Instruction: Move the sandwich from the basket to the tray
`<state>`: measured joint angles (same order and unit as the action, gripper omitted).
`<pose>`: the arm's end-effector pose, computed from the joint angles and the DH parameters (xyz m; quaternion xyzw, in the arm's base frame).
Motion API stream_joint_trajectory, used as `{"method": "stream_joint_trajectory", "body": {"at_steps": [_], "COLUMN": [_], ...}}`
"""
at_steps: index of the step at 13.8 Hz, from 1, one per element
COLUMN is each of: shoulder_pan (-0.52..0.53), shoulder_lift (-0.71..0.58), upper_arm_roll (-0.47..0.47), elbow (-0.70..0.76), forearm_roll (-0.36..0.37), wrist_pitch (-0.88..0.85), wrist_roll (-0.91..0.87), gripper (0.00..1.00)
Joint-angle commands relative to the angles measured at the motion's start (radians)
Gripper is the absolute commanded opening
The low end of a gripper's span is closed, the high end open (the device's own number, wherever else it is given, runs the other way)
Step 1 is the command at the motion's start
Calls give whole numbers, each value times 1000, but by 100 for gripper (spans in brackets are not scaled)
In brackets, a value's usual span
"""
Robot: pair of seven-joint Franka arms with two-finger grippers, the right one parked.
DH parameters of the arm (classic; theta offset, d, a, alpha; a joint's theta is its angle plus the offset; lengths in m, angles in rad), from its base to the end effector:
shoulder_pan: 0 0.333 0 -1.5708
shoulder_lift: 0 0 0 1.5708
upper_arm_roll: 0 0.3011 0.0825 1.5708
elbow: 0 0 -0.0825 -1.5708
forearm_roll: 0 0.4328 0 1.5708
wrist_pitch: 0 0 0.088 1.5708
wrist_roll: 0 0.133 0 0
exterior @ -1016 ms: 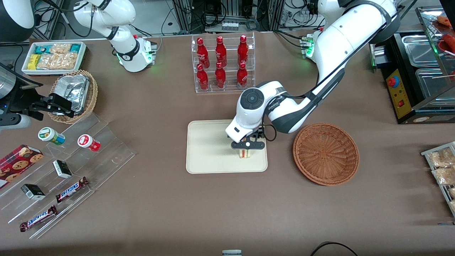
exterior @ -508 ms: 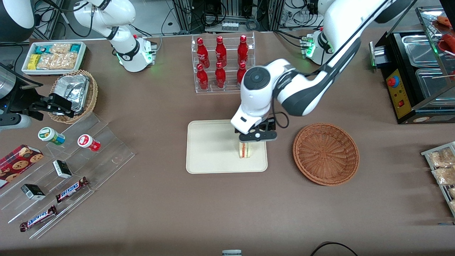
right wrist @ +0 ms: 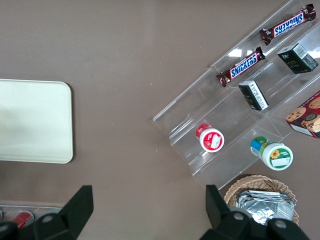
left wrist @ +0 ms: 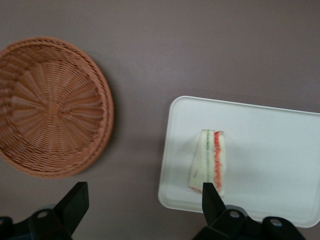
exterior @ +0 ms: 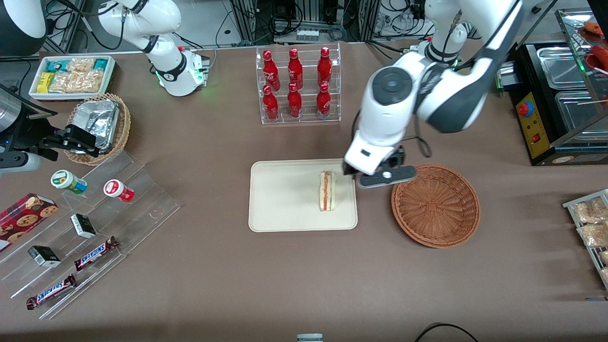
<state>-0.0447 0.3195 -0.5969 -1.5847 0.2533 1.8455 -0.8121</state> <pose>0.5840 -0.3622 0.4244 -0.9975 -0.0623 -0.0217 0.0250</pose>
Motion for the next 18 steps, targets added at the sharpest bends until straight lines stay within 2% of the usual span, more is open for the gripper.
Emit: {"method": "stream_joint_trajectory", "body": {"at_steps": [1,4,7,9,18], "shoulder_pan": [-4,20,23,29,78], "shoulder_lift": [-91,-131,-177,-207,-307], "upper_arm_roll": [98,179,293,348,368], "elbow": [-15,-15,-14,-14,-17], "forearm_roll": [-74,-115,-172,-204,-209], "wrist_pitch": [-67,-97,-159,-205,-432], "wrist_roll": [193,345,607,704,732], "gripper": [100,100,100,100,100]}}
